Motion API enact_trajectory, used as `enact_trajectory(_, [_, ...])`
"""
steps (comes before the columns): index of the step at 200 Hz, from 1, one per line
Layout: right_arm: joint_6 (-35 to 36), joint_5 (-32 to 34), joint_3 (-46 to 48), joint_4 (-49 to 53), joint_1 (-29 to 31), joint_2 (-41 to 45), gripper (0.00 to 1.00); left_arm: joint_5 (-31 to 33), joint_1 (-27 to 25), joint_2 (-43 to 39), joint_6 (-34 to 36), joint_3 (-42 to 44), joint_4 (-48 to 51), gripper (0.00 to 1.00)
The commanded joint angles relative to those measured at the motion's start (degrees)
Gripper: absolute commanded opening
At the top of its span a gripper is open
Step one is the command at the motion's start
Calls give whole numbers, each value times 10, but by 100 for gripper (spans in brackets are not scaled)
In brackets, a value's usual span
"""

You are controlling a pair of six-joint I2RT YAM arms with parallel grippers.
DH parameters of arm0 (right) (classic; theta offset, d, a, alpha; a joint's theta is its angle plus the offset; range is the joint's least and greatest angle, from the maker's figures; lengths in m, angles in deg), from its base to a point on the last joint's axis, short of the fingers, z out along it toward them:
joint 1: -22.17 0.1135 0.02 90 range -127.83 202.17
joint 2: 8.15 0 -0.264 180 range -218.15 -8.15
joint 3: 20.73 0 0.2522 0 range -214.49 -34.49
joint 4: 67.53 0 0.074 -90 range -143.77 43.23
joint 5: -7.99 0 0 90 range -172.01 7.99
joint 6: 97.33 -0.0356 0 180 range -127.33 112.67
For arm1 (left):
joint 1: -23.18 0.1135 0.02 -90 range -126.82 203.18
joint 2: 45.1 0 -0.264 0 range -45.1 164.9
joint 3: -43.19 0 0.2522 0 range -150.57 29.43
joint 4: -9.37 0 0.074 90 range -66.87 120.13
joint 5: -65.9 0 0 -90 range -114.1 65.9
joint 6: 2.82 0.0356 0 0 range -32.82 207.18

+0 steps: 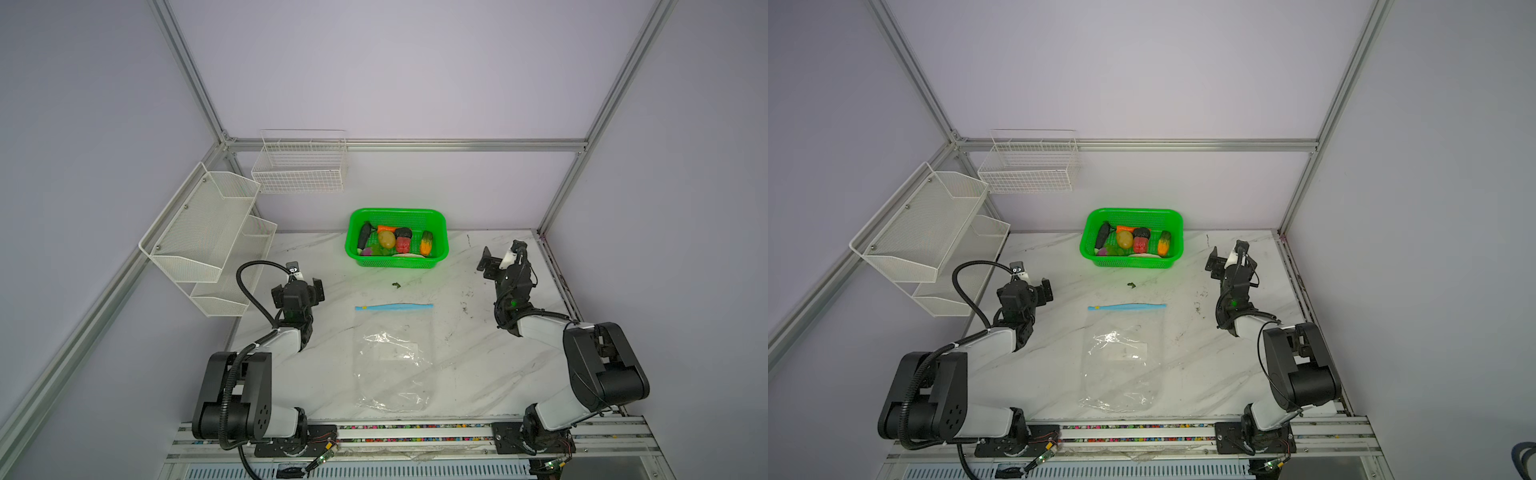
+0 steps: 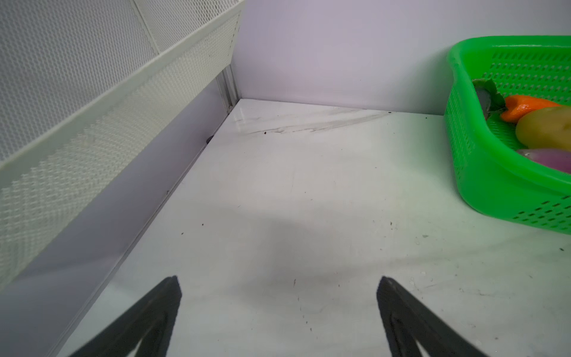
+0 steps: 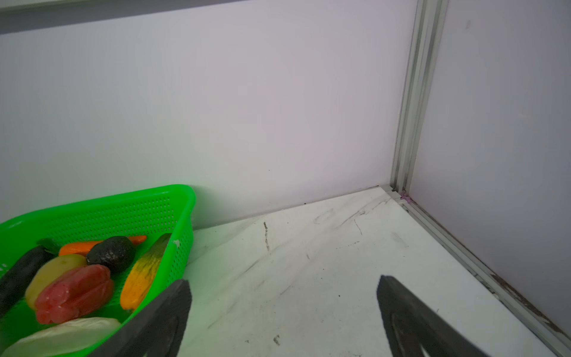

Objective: Place the food in the zip-top bag and seal the zipper

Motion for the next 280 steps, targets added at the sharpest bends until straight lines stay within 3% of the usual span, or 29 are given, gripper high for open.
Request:
enact_trajectory(1, [-112,-39,-31,144,26,11,97,-19,-3,27,-111,-136,202,100])
enact_trajectory(15, [-140,-77,-45,181,47,10,97,-59,-2,46,-146,-200,292,100])
enact_trajectory(29, [-176,-160,-52,194,52,-2,97,-106,-3,65,-172,-248,341,100])
enact_trajectory(45, [-221,-249,-67,204,53,-32,97,-155,-3,83,-204,-277,352,100])
enact_trajectory(67, [-253,-308,-89,215,55,-65,97,-223,-3,110,-231,-313,332,100])
enact_trajectory(128, [-284,-366,-155,191,55,-140,97,-320,-6,232,-275,-447,298,100])
enact_trajectory(189, [-335,-356,-208,154,55,-199,97,-377,-34,347,-290,-558,237,100])
enact_trajectory(222, [-371,-372,-213,113,54,-218,95,-399,-44,375,-303,-585,231,100])
enact_trajectory(280, [-353,-346,-248,125,36,-238,91,-404,-86,393,-288,-611,249,100])
